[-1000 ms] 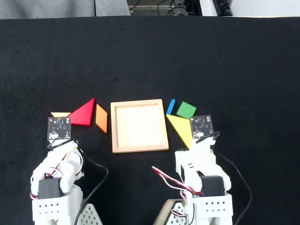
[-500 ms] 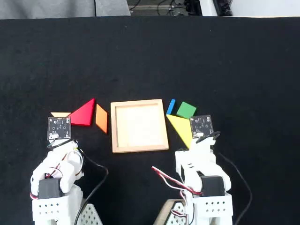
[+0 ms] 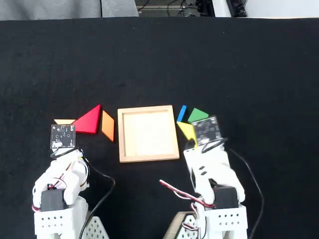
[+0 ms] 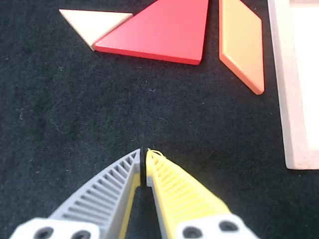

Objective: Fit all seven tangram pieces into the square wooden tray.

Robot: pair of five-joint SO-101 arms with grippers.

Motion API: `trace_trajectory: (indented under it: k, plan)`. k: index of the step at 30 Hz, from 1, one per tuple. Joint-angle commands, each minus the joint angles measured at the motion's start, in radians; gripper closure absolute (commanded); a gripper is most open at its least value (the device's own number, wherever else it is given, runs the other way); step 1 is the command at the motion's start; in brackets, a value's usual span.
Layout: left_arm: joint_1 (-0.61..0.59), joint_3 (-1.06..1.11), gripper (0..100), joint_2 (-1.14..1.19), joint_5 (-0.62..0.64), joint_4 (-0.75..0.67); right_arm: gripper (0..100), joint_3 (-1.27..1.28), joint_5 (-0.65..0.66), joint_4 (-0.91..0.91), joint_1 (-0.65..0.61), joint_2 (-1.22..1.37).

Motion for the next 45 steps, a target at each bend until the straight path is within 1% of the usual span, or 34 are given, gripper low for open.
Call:
trace_trajectory:
  k: [1, 3, 6, 9, 14, 18, 22, 30, 33, 37, 41, 43, 45]
  plan:
    - [-0.010, 0.012, 97, -0.002, 0.002, 0.002, 77.6, -0.001, 0.149, -0.068, -0.006, -0.091]
    - [-0.010, 0.012, 97, -0.002, 0.002, 0.002, 74.4, -0.001, 0.187, -0.063, -0.006, -0.091]
    - [-0.010, 0.012, 97, -0.002, 0.002, 0.002, 74.0, -0.001, 0.235, -0.041, -0.005, -0.091]
    - [-0.010, 0.012, 97, -0.002, 0.002, 0.002, 74.0, -0.041, 0.209, -0.015, 0.002, -0.087]
    - [-0.010, 0.012, 97, -0.002, 0.000, 0.002, 74.0, -0.157, 0.147, 0.028, 0.080, -0.084]
    - [-0.012, 0.012, 97, -0.002, 0.000, 0.002, 74.0, -0.183, 0.143, 0.074, 0.058, -0.019]
    - [-0.012, 0.012, 97, -0.002, 0.000, 0.002, 73.8, -0.292, 0.132, 0.101, 0.037, 0.183]
    - [-0.012, 0.012, 97, -0.002, 0.000, 0.002, 73.7, -0.699, -0.057, 0.160, 0.025, 0.837]
    - [-0.012, 0.012, 97, -0.002, 0.000, 0.002, 73.6, -0.788, -0.089, 0.178, -0.018, 1.038]
    - [-0.012, 0.012, 97, -0.002, 0.000, 0.002, 73.7, -0.822, -0.031, 0.178, -0.114, 1.170]
    - [-0.012, 0.012, 97, -0.002, 0.000, 0.002, 73.4, -0.863, -0.026, 0.178, -0.126, 1.231]
    - [-0.012, 0.012, 97, -0.002, 0.000, 0.002, 69.4, -0.892, -0.021, 0.207, -0.104, 1.271]
    - [-0.012, 0.012, 97, -0.002, 0.000, 0.002, 60.7, -0.917, -0.020, 0.227, -0.087, 1.317]
